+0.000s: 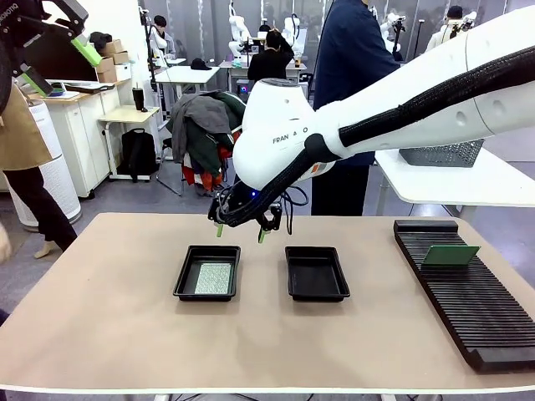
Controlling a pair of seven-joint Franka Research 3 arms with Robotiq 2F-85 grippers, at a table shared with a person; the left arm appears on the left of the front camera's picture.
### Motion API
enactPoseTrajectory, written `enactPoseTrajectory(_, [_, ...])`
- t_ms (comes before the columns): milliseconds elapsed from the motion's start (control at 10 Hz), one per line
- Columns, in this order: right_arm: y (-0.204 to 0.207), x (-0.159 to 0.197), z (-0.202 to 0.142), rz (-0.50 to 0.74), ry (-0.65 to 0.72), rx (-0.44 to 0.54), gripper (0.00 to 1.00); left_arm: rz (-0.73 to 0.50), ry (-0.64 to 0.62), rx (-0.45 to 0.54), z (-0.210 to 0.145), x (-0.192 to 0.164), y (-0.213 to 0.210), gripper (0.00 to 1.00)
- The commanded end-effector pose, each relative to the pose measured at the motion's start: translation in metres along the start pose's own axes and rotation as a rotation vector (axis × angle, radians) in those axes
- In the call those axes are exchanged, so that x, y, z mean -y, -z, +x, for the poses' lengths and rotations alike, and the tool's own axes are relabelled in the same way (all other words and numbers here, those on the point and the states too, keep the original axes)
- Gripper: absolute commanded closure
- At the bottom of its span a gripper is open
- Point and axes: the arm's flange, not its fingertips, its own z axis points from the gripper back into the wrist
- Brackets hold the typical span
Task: Inspect and transfer BCBs to ESD trays.
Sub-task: Pick up the ESD tray and place it on the left side of the table.
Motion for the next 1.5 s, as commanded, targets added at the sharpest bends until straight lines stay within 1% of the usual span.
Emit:
enactPoseTrajectory(0, [0.001, 0.000, 0.000, -0.001, 0.001, 0.000, 0.00, -0.007, -0.004, -0.002, 0.000, -0.001, 0.001, 0.00])
enactPoseTrajectory(300, [0.000, 0.000, 0.000, 0.000, 0.000, 0.000, 0.00, 0.000, 0.000, 0.000, 0.000, 0.000, 0.000, 0.00])
enactPoseTrajectory(500, [-0.012, 0.019, -0.006, 0.059, 0.015, -0.008, 0.00, 0.040, -0.018, -0.010, 0.005, -0.007, 0.033, 0.00])
enactPoseTrajectory(600, [-0.015, 0.021, -0.010, 0.098, 0.024, -0.007, 0.00, 0.053, -0.012, -0.034, 0.011, -0.013, 0.044, 0.00])
enactPoseTrajectory(700, [-0.020, 0.027, -0.010, 0.110, 0.016, -0.013, 0.00, 0.067, -0.030, -0.043, 0.011, -0.015, 0.062, 0.00])
enactPoseTrajectory(800, [-0.024, 0.033, -0.011, 0.141, 0.024, -0.016, 0.00, 0.086, -0.049, -0.044, 0.022, -0.014, 0.074, 0.00])
enactPoseTrajectory(900, [-0.027, 0.038, -0.012, 0.173, 0.031, -0.016, 0.00, 0.090, -0.057, -0.060, 0.026, -0.016, 0.090, 0.00])
enactPoseTrajectory(1400, [-0.046, 0.075, -0.013, 0.312, 0.045, -0.026, 0.00, 0.174, -0.111, -0.119, 0.032, -0.026, 0.191, 0.00])
